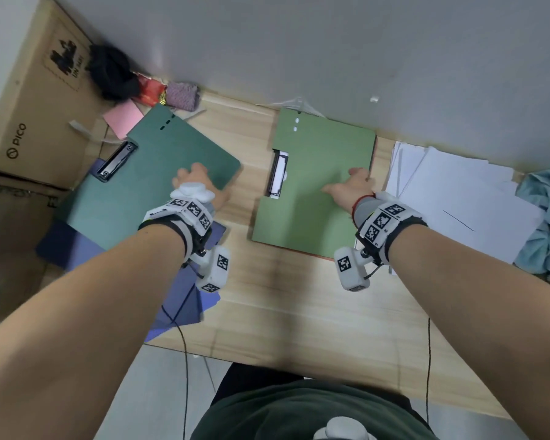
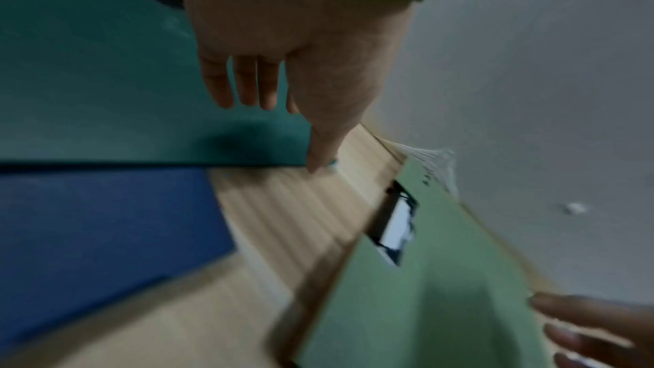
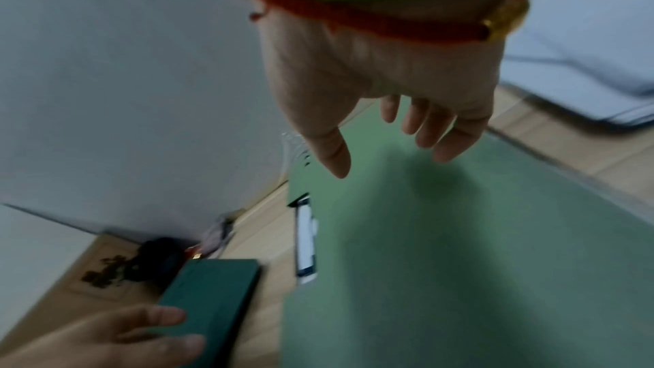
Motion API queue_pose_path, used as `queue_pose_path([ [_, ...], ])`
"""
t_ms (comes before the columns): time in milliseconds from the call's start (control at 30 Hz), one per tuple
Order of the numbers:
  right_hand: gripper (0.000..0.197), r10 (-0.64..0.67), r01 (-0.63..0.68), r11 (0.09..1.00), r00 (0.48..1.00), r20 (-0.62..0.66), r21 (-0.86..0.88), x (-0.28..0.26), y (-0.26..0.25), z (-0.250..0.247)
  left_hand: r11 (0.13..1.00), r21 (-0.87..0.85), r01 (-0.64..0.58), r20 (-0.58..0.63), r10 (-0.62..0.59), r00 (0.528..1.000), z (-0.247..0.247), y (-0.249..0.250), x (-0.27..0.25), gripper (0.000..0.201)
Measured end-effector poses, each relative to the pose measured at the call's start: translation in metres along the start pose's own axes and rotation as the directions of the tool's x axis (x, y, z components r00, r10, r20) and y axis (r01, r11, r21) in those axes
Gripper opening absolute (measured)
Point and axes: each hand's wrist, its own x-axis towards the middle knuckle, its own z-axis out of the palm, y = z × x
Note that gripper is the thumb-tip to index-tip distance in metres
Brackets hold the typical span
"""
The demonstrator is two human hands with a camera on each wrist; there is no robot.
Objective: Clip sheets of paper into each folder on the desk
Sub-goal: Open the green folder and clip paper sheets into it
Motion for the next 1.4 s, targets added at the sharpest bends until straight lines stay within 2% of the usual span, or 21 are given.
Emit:
queue_pose_path([
  [67,0.074,-0.074,0.070,0.997,0.992,0.100,0.039,-0.013,-0.016,0.020,0.993,0.085,0.077,-0.058,-0.073,0.996,-0.002,-0.028,0.004,0.089],
  [167,0.068,-0.125,0.098,0.989,0.953,0.275,0.108,-0.034,-0.035,0.053,0.964,0.206,0.168,0.001,-0.172,0.985,-0.003,-0.075,0.007,0.108],
  [267,0.067,-0.148,0.109,0.987,0.912,0.382,0.122,-0.050,-0.044,0.076,0.960,0.205,0.190,0.032,-0.201,0.979,0.001,-0.104,0.004,0.122],
  [333,0.070,-0.143,0.096,0.987,0.887,0.440,0.127,-0.057,-0.048,0.094,0.964,0.213,0.161,0.060,-0.178,0.982,0.006,-0.116,-0.001,0.128],
  [433,0.071,-0.128,0.025,0.978,0.859,0.496,0.209,-0.065,-0.055,0.116,0.972,0.212,0.104,0.073,-0.122,0.990,0.012,-0.116,-0.010,0.126],
  [600,0.054,-0.105,-0.107,0.936,0.826,0.554,0.336,-0.077,-0.071,0.150,0.981,0.192,0.027,0.094,-0.046,0.995,0.013,-0.121,-0.022,0.123],
  [667,0.040,-0.107,-0.125,0.929,0.809,0.578,0.347,-0.080,-0.076,0.162,0.984,0.176,0.007,0.115,-0.028,0.993,0.008,-0.126,-0.025,0.122],
  [767,0.016,-0.107,-0.122,0.927,0.819,0.563,0.353,-0.085,-0.080,0.170,0.990,0.141,-0.012,0.113,-0.004,0.994,0.002,-0.129,-0.028,0.119],
  [833,0.014,-0.123,-0.071,0.944,0.829,0.545,0.322,-0.088,-0.082,0.173,0.994,0.111,-0.014,0.088,0.004,0.996,0.000,-0.129,-0.030,0.116],
  [933,0.023,-0.146,-0.069,0.930,0.831,0.537,0.361,-0.093,-0.082,0.168,1.000,0.007,-0.006,0.012,0.006,1.000,-0.003,-0.121,-0.030,0.104],
  [1033,0.022,-0.199,-0.055,0.909,0.814,0.545,0.414,-0.100,-0.080,0.153,0.997,-0.072,0.017,-0.078,-0.023,0.997,-0.014,-0.113,-0.026,0.086],
  [1167,0.022,-0.278,0.059,0.912,0.815,0.508,0.405,-0.097,-0.067,0.107,0.995,-0.095,0.041,-0.239,-0.063,0.969,-0.028,-0.108,-0.020,0.079],
  [1267,0.016,-0.271,0.075,0.915,0.842,0.467,0.396,-0.090,-0.046,0.060,0.992,-0.124,-0.029,-0.175,0.007,0.984,-0.034,-0.088,-0.032,0.075],
  [1400,0.016,-0.227,0.066,0.933,0.870,0.437,0.353,-0.085,-0.013,0.008,0.999,-0.035,0.012,-0.014,-0.013,1.000,-0.030,-0.060,-0.047,0.072],
])
